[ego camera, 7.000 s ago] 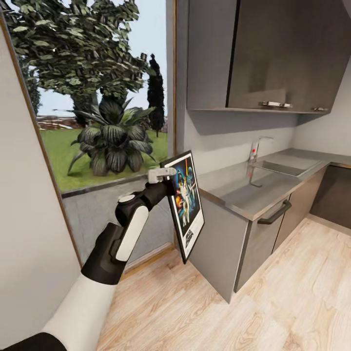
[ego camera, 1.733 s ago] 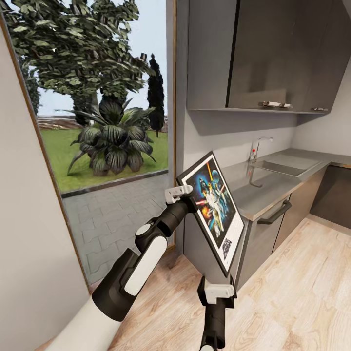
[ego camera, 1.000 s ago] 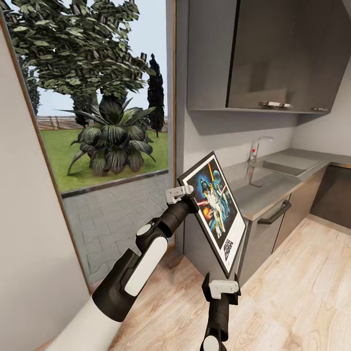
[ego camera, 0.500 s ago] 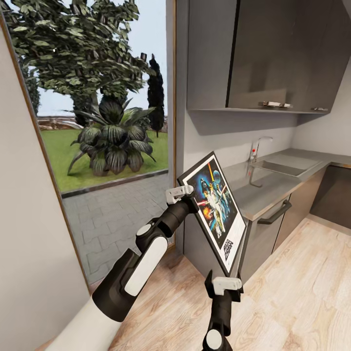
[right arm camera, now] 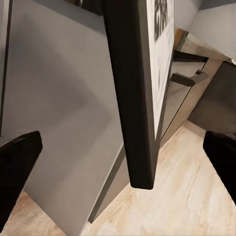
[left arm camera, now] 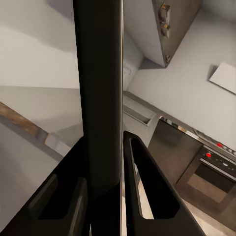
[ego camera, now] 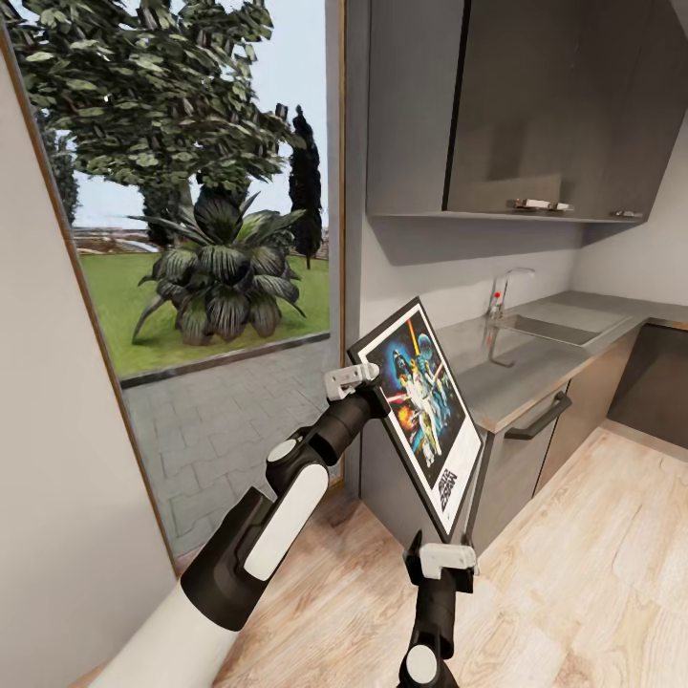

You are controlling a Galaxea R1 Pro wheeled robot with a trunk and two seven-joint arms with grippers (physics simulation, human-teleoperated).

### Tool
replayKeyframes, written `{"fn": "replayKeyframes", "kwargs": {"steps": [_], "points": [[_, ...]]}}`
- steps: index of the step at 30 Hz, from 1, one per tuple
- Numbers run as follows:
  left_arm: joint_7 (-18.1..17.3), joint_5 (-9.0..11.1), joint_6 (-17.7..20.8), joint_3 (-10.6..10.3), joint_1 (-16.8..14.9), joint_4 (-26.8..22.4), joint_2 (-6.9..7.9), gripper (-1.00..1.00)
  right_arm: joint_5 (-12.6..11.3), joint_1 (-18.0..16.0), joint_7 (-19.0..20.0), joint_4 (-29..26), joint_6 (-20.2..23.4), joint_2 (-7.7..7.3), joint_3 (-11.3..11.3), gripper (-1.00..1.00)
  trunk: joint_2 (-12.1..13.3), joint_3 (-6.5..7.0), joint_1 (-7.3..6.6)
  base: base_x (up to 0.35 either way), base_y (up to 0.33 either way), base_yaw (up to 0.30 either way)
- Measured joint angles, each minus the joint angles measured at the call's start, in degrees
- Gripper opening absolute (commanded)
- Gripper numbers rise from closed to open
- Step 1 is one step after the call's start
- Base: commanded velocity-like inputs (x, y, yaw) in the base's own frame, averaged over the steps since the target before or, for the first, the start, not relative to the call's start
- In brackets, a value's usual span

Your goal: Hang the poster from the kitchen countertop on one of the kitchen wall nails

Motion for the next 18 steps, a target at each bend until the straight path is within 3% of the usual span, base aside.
{"fn": "replayKeyframes", "kwargs": {"steps": [7,18], "points": [[0.11,-1.14,0.14,-0.10,0.01,0.18,0.04,-1.00,-0.07,-0.02,-0.27,-0.02,-0.04,-0.05,-0.43,-1.00,0.00,0.00,0.00,0.000,0.000,0.000],[0.11,-1.20,0.16,-0.14,0.00,0.22,0.04,-1.00,-0.12,0.02,-0.28,-0.01,-0.04,-0.02,-0.47,-1.00,0.00,0.00,0.00,0.000,0.000,0.000]]}}
